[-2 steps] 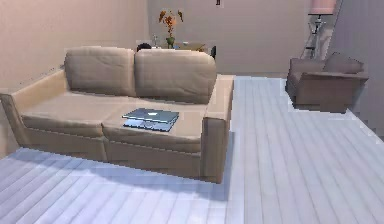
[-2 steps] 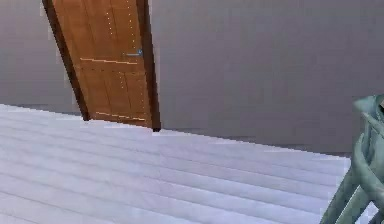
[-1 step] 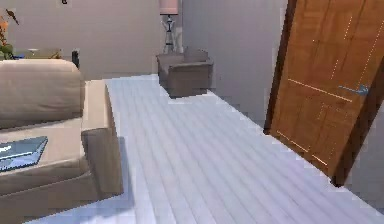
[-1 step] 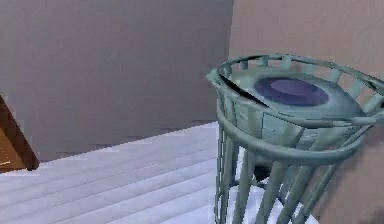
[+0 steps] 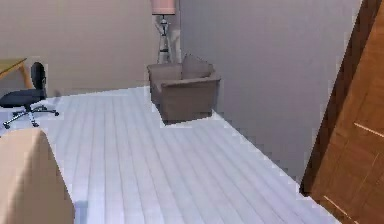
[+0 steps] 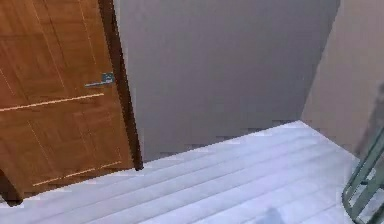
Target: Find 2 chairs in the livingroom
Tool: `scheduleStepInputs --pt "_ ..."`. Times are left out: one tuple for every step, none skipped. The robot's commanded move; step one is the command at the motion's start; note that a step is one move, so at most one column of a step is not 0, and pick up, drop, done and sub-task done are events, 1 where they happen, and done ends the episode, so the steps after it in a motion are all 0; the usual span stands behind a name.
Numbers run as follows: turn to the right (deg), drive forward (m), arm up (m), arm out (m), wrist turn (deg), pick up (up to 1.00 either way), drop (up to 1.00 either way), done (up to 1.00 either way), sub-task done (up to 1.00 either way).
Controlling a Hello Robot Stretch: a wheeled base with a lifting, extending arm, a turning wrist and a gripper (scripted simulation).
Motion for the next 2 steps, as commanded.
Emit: scheduleStepInputs --pt "9.0 0.00 0.00 0.00 0.0 0.00 0.00 0.00 0.00" --pt "0.0 0.20 0.00 0.00 0.0 0.00 0.00 0.00 0.00"
